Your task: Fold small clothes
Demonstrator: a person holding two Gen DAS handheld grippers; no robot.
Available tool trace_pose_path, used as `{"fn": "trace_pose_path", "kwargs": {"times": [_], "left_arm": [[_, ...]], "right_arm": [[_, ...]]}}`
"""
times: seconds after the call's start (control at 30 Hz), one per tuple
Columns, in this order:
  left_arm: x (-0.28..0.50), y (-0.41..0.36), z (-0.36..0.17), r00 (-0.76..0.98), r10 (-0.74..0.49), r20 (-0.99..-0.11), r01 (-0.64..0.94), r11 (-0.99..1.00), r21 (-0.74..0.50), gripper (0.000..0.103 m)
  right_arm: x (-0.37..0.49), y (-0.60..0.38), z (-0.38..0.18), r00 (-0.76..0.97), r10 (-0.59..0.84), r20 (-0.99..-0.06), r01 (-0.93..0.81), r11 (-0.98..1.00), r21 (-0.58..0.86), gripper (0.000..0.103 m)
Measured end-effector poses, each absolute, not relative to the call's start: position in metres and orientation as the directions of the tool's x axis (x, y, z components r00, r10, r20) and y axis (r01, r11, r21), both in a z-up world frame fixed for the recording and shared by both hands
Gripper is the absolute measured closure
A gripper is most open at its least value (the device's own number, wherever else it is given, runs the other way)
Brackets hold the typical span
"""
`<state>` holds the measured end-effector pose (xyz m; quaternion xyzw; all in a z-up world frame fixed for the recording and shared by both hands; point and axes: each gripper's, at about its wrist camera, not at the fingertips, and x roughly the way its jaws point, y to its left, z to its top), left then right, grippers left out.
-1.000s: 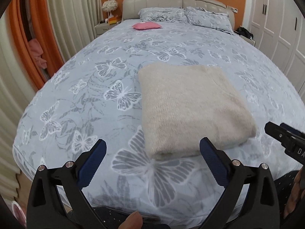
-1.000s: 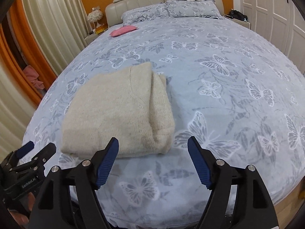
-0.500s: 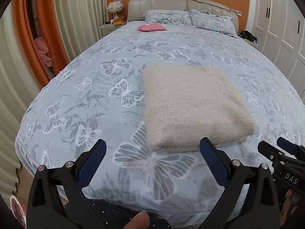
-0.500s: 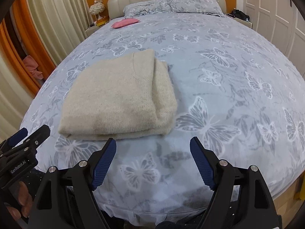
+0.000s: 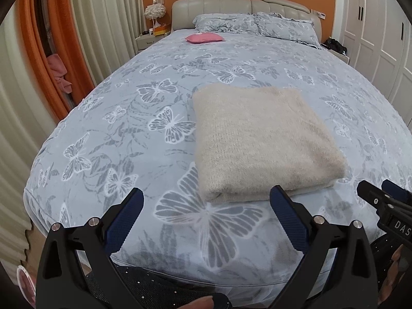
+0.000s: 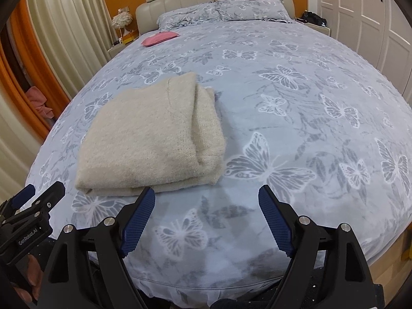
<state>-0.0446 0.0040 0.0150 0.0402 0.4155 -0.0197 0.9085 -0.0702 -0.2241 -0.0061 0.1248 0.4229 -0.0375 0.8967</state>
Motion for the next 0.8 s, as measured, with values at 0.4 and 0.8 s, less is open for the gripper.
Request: {"fn": "trace_pose_path", "kwargs": {"times": [0.4, 0.8], "left_arm": [[-0.0426, 0.0052, 0.0108, 0.634, -0.007, -0.774, 0.062, 0.997, 0.042, 0.007], [-0.0441, 0.0015, 0.0089, 0.634, 0.008, -0.773, 0.057, 0.997, 0.057, 0.006]], "right_arm": [[-0.0725, -0.2207, -0.0047, 0.646, 0.030, -0.763, 0.168, 0.969, 0.181, 0.022], [-0.0721, -0.2203, -0.0046, 0.645, 0.030, -0.764, 0.167, 0.970, 0.179, 0.022]]}}
